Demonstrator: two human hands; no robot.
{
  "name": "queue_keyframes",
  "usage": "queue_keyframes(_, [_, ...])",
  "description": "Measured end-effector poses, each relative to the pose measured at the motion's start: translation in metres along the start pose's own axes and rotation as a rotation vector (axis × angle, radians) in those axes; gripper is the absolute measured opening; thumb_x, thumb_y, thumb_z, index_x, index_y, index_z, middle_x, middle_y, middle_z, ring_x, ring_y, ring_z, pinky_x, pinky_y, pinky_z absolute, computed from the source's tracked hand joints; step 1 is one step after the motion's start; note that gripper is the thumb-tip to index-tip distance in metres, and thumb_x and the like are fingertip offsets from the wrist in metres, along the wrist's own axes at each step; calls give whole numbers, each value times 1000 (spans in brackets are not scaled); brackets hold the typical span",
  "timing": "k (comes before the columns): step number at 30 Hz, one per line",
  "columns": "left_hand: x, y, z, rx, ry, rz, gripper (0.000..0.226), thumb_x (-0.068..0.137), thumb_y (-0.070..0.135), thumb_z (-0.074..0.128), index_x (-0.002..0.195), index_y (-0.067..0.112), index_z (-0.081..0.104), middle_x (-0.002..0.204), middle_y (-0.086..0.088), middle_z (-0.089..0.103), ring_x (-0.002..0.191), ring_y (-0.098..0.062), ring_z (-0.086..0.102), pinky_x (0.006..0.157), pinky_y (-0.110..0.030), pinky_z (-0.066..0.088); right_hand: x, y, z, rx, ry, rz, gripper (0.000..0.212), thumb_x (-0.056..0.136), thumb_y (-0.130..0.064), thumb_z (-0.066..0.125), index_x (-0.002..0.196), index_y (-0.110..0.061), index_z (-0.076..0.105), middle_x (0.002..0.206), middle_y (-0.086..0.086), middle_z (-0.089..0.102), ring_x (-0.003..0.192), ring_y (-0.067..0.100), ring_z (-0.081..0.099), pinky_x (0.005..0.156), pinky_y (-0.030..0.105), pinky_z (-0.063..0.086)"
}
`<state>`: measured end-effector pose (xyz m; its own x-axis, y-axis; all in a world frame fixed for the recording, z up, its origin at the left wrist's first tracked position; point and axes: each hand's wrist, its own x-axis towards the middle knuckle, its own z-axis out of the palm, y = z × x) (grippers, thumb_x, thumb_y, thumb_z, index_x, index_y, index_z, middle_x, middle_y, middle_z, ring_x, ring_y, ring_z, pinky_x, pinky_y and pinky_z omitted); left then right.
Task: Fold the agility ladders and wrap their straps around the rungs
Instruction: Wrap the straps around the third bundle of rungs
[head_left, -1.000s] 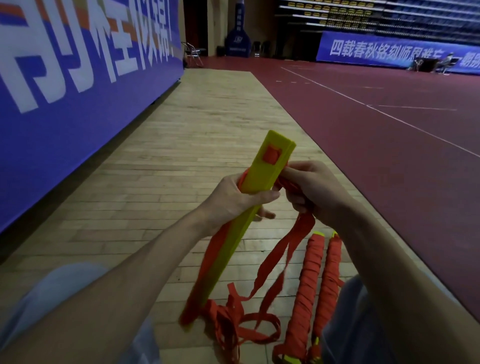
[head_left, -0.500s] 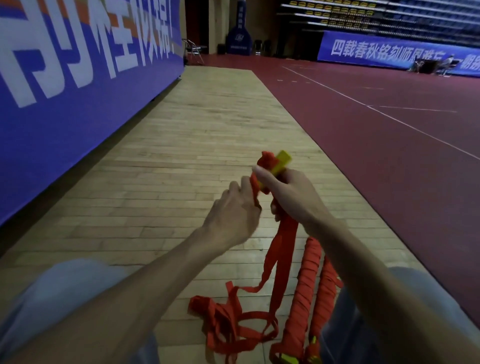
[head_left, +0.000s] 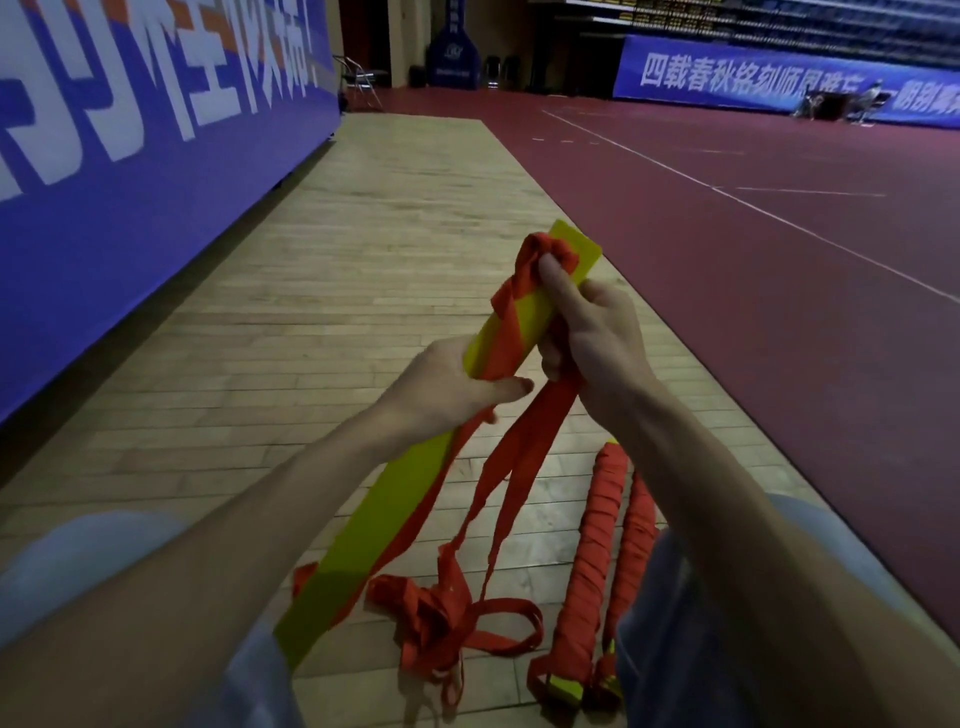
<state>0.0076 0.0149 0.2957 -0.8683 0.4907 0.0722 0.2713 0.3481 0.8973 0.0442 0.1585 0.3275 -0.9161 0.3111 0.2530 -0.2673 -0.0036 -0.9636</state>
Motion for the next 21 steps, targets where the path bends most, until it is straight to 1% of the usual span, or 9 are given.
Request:
queue_keyframes(3, [-3, 4, -2, -248, -197, -89, 12, 89, 13, 70, 93, 2, 67, 79, -17, 73, 73, -32, 74, 73, -44, 62, -1, 1, -1, 9, -81, -39, 36, 98, -32, 57, 84, 1, 60, 59, 13, 48, 39, 16, 42, 38, 27, 35])
queue_keyframes(6, [-3, 1, -4, -330, -244, -58, 17, 92, 16, 65, 89, -1, 63, 67, -16, 64, 65, -36, 68, 67, -43, 58, 0, 2, -8, -144, -180, -68, 30, 95, -29, 62, 84, -1, 61, 56, 4, 51, 40, 16, 45, 38, 27, 39])
queue_keyframes(8, [-1, -3, -9, -385, -211, -10, 22, 94, 22, 61, 87, 1, 59, 61, -8, 55, 57, -28, 60, 58, -36, 51, 1, 2, -14, -311, -253, -80, 20, 92, -22, 67, 85, -3, 64, 54, -5, 53, 43, 13, 48, 40, 27, 43])
queue_keyframes(10, [4, -5, -14, -430, -130, -3, 26, 97, 29, 56, 87, 6, 56, 60, -3, 49, 54, -22, 51, 56, -33, 44, 2, 3, -19, -472, -273, -99, 9, 94, -13, 65, 92, -5, 68, 57, -9, 58, 44, 9, 50, 42, 26, 45])
queue_keyframes(13, [8, -5, -17, -437, 27, -99, 36, 99, 42, 49, 88, 9, 55, 60, 0, 46, 53, -17, 47, 56, -33, 40, 3, 4, -19, -572, -276, -84, 17, 100, -8, 52, 107, -8, 67, 84, -2, 71, 52, 6, 55, 45, 24, 47])
queue_keyframes(15, [8, -3, -12, -299, 74, -154, 48, 98, 54, 39, 92, 10, 54, 67, -2, 46, 59, -17, 47, 60, -35, 42, 1, 3, -14, -572, -316, -30, 20, 102, -8, 47, 111, -6, 65, 87, 4, 71, 53, 7, 54, 44, 21, 45])
queue_keyframes(18, [3, -6, 2, 193, 51, -183, 72, 85, 75, 14, 109, 13, 42, 93, -8, 55, 82, -23, 57, 77, -39, 48, -6, 3, -3, -493, -383, 74, 24, 104, -7, 41, 96, -3, 63, 71, -2, 68, 47, 9, 43, 40, 20, 34])
queue_keyframes(19, [2, -10, 5, 313, 66, -154, 76, 84, 75, 10, 115, 13, 39, 103, -12, 56, 91, -28, 59, 83, -43, 48, -7, 1, -1, -468, -401, 99, 26, 103, -6, 39, 90, -2, 61, 61, -7, 64, 44, 7, 39, 39, 19, 31])
queue_keyframes(21, [3, -16, 4, 357, 119, -40, 67, 93, 67, 11, 124, 14, 39, 111, -17, 56, 100, -34, 60, 89, -49, 48, -10, -3, 2, -423, -407, 110, 31, 102, -7, 34, 82, -3, 57, 47, -11, 55, 39, 3, 34, 38, 18, 26])
